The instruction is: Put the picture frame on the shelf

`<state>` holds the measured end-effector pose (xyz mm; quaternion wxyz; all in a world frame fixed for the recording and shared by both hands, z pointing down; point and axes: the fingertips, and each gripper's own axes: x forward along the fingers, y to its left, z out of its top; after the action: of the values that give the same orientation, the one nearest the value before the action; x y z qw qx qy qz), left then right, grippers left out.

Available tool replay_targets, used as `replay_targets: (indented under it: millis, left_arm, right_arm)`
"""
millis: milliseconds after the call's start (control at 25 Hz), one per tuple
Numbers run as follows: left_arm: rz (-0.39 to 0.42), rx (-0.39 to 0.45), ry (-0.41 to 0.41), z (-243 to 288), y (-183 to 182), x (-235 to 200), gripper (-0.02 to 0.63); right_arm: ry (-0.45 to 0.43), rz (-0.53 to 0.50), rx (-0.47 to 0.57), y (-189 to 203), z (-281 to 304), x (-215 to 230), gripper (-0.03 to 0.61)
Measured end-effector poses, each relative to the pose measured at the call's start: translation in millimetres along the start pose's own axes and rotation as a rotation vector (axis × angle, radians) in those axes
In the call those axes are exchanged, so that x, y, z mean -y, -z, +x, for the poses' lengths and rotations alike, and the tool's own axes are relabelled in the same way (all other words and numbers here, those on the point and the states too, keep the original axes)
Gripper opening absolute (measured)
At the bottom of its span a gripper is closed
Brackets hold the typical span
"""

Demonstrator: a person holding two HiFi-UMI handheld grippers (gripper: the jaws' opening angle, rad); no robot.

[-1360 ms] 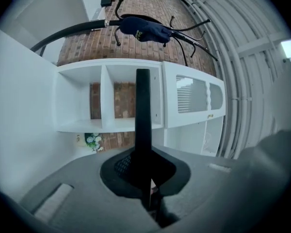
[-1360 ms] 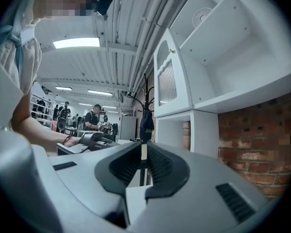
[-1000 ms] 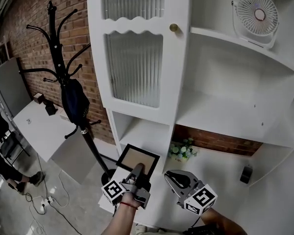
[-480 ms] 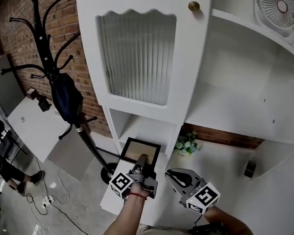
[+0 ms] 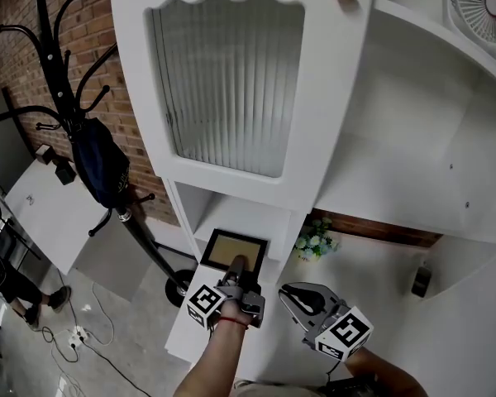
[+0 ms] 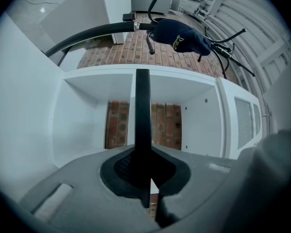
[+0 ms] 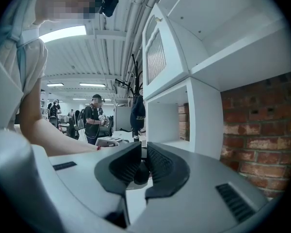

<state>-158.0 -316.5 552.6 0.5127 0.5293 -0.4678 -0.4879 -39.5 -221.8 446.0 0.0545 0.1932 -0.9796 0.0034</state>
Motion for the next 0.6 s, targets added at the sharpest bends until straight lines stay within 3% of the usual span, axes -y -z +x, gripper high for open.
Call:
replay_targets:
  millis: [280,400,600]
  left_arm:
    - [0.018,-0.004,-0.020,8,0,-5,0.018]
    - [0.023,-0.013,-0.022,11,0,-5,0.018]
    - [0.027,-0.021,-0.021,13,0,-6,0.018]
  right_arm:
    - [0.006,-0.026,-0.022,6,4,6,0.029]
    - [0.002,-0.135,-0.095,15,12,8,0.032]
    - [-0.037,-0.349,-0.261,28,44,11,0.109]
